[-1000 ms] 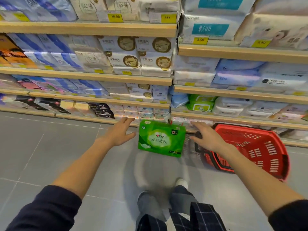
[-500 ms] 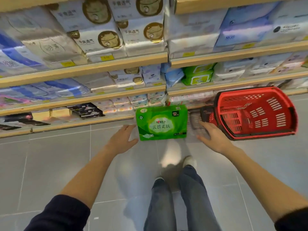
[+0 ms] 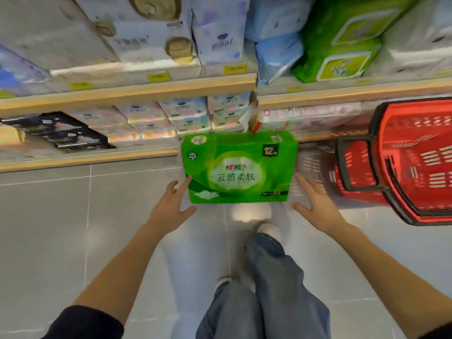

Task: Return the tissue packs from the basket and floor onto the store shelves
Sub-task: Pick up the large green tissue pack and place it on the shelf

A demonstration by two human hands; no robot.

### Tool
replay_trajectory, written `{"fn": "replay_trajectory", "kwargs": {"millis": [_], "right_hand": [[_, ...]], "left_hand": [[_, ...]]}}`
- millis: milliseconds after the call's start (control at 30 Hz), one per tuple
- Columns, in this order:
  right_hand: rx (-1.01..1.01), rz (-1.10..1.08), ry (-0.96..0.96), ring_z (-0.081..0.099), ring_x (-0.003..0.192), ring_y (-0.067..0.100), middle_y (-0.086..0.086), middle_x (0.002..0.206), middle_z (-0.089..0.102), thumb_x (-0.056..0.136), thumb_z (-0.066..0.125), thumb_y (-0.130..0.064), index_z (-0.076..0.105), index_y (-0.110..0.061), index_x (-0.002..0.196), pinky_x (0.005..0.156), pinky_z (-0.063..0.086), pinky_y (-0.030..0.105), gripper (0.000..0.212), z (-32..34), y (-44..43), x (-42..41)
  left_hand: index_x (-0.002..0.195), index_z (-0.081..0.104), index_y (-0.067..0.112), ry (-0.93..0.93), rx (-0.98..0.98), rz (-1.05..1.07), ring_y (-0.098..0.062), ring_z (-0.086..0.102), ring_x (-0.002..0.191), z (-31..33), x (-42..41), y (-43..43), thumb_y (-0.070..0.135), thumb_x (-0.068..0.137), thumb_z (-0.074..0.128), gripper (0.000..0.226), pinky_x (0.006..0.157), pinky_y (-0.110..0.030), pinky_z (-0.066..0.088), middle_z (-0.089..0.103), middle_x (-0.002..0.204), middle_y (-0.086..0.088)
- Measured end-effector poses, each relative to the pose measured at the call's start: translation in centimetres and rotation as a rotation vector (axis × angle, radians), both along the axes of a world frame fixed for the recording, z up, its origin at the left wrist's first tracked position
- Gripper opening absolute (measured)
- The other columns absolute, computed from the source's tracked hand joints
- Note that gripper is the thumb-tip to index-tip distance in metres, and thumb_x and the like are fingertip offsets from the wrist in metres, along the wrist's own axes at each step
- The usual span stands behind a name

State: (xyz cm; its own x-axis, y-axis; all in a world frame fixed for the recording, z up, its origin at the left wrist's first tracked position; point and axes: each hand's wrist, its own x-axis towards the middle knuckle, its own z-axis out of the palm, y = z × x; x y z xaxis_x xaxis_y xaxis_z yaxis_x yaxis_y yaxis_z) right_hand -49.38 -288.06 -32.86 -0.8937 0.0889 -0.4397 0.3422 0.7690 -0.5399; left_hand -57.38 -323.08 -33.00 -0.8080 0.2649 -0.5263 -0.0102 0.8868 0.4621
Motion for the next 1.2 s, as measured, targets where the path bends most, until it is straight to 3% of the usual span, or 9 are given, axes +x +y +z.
{"fn": "replay_trajectory", "kwargs": {"millis": [133, 200, 367, 500, 633, 767, 933, 1200], "right_hand": [[0.010, -0.022, 0.009, 0.029, 0.135, 0.037, 0.023, 0.146, 0.029, 0.081, 0.067, -0.027, 0.015, -0.021, 0.146, 0.106, 0.031, 0.043, 0.084, -9.8, 1.0, -2.4], [0.053, -0.014, 0.016, 0.029, 0.135, 0.038, 0.024, 0.148, 0.024, 0.078, 0.070, -0.031, 0.010, -0.027, 0.145, 0.107, 0.031, 0.044, 0.090, -11.7, 1.4, -3.2], [0.015, -0.074, 0.106, 0.006, 0.144, 0.032, 0.014, 0.156, -0.010, 0.064, 0.080, -0.031, 0.002, -0.046, 0.139, 0.115, 0.018, 0.047, 0.109, -20.2, 2.8, -5.0], [-0.053, -0.104, 0.163, 0.007, 0.143, 0.032, 0.015, 0.155, -0.004, 0.054, 0.086, -0.026, 0.000, -0.042, 0.139, 0.113, 0.017, 0.048, 0.122, -23.9, 3.4, -6.0], [-0.023, -0.129, 0.213, 0.017, 0.140, 0.033, 0.017, 0.151, 0.009, 0.053, 0.088, -0.019, -0.004, -0.042, 0.136, 0.111, 0.021, 0.043, 0.126, -25.3, 3.2, -6.6], [0.025, -0.134, 0.204, 0.024, 0.136, 0.037, 0.018, 0.149, 0.013, 0.054, 0.088, -0.019, -0.007, -0.046, 0.135, 0.108, 0.028, 0.048, 0.128, -25.1, 2.9, -6.7], [0.065, -0.129, 0.231, 0.027, 0.135, 0.037, 0.015, 0.151, 0.011, 0.058, 0.086, -0.019, -0.009, -0.047, 0.134, 0.105, 0.033, 0.052, 0.126, -25.1, 2.5, -6.2], [0.067, -0.097, 0.307, 0.036, 0.129, 0.040, 0.020, 0.147, 0.020, 0.061, 0.085, -0.017, -0.020, -0.065, 0.127, 0.101, 0.037, 0.053, 0.132, -23.5, 1.7, -5.1]], "left_hand": [[0.146, 0.002, 0.033, 0.058, 0.009, 0.077, -0.034, 0.031, 0.135, -10.0, -1.8, 0.1, 0.034, 0.083, 0.065, 0.090, 0.097, -0.044, 0.040, 0.007, 0.154, -0.014], [0.146, 0.001, 0.036, 0.069, 0.010, 0.098, -0.034, 0.025, 0.139, -12.1, -2.3, -0.2, 0.034, 0.080, 0.068, 0.094, 0.099, -0.047, 0.039, 0.003, 0.155, -0.013], [0.144, -0.001, 0.038, 0.176, 0.061, 0.120, -0.034, 0.026, 0.138, -20.7, -4.6, 0.2, 0.039, 0.070, 0.076, 0.107, 0.100, -0.048, 0.039, 0.003, 0.155, -0.015], [0.138, -0.008, 0.046, 0.236, 0.113, 0.138, -0.037, 0.033, 0.133, -24.3, -5.8, 0.2, 0.040, 0.055, 0.084, 0.124, 0.101, -0.049, 0.039, 0.011, 0.152, -0.014], [0.137, -0.006, 0.043, 0.310, 0.099, 0.156, -0.040, 0.039, 0.126, -25.9, -6.2, 0.4, 0.035, 0.053, 0.086, 0.126, 0.093, -0.054, 0.043, 0.019, 0.148, -0.019], [0.141, -0.004, 0.040, 0.359, 0.115, 0.139, -0.042, 0.039, 0.126, -25.9, -6.1, 0.7, 0.033, 0.054, 0.086, 0.126, 0.093, -0.055, 0.043, 0.022, 0.147, -0.022], [0.129, -0.016, 0.064, 0.416, 0.134, 0.147, -0.043, 0.044, 0.121, -26.0, -5.2, 0.8, 0.031, 0.055, 0.086, 0.130, 0.090, -0.055, 0.046, 0.030, 0.143, -0.022], [0.131, -0.015, 0.062, 0.436, 0.116, 0.117, -0.045, 0.050, 0.114, -23.7, -3.4, 0.6, 0.028, 0.058, 0.085, 0.129, 0.081, -0.052, 0.051, 0.033, 0.142, -0.025]]}}
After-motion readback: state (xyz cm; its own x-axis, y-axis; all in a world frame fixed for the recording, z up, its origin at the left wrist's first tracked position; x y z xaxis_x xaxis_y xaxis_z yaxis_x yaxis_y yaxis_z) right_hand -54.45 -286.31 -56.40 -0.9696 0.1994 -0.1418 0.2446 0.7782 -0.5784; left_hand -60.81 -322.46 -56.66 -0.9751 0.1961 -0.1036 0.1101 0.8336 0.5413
